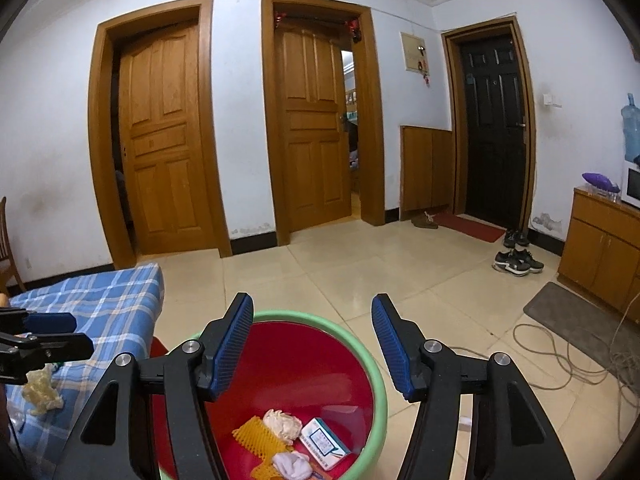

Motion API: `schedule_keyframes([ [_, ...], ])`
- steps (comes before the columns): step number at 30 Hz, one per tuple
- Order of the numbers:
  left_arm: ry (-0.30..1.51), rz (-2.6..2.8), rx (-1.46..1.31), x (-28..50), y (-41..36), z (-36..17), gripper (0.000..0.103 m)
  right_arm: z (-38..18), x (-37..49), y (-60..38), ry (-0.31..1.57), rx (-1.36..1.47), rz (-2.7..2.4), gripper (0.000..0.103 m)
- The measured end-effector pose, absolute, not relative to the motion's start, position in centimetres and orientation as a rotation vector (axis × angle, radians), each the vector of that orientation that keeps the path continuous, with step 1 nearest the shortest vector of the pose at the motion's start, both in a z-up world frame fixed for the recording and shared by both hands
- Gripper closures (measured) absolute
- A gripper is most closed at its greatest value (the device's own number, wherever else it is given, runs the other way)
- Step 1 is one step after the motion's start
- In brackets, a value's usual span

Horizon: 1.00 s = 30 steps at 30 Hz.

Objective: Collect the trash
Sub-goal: 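Open both grippers to drop the net and paper into the bucket, then move both grippers back over the table items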

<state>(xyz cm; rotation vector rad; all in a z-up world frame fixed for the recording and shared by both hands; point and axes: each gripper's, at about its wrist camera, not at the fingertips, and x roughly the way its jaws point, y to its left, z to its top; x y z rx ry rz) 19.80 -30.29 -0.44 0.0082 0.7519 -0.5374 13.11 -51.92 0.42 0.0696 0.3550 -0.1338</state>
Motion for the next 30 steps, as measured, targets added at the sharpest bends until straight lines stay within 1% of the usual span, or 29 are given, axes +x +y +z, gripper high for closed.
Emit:
schedule_keyframes([
  [4, 0.771, -0.524, -0.003, 18.2, -29.4, 0.0, 0.037, 2.1, 11.4, -50.2, 0.372, 0.054, -0.13, 0.04],
  [10, 0.828, -0.507, 0.038, 15.1, -29.0, 1.3, 0.037, 3.3, 7.9, -47.7, 0.432, 0.079, -0.157, 0.04],
  [16, 0.818, -0.51, 0.078, 11.1, -28.0, 3.3, 0.037, 4.3, 3.5, -45.3, 0.499, 0.122, -0.172, 0.04],
  [18, 0.812, -0.504, 0.083, 9.7, -27.5, 3.7, 0.035, 4.6, 2.0, -44.3, 0.513, 0.117, -0.175, 0.04],
  [24, 0.789, -0.499, 0.065, 5.5, -24.5, 3.6, 0.034, 5.3, -2.2, -42.4, 0.524, 0.121, -0.186, 0.04],
  [30, 0.796, -0.435, 0.035, 3.3, -20.9, 3.7, 0.034, 5.9, -4.3, -40.0, 0.532, 0.104, -0.162, 0.04],
])
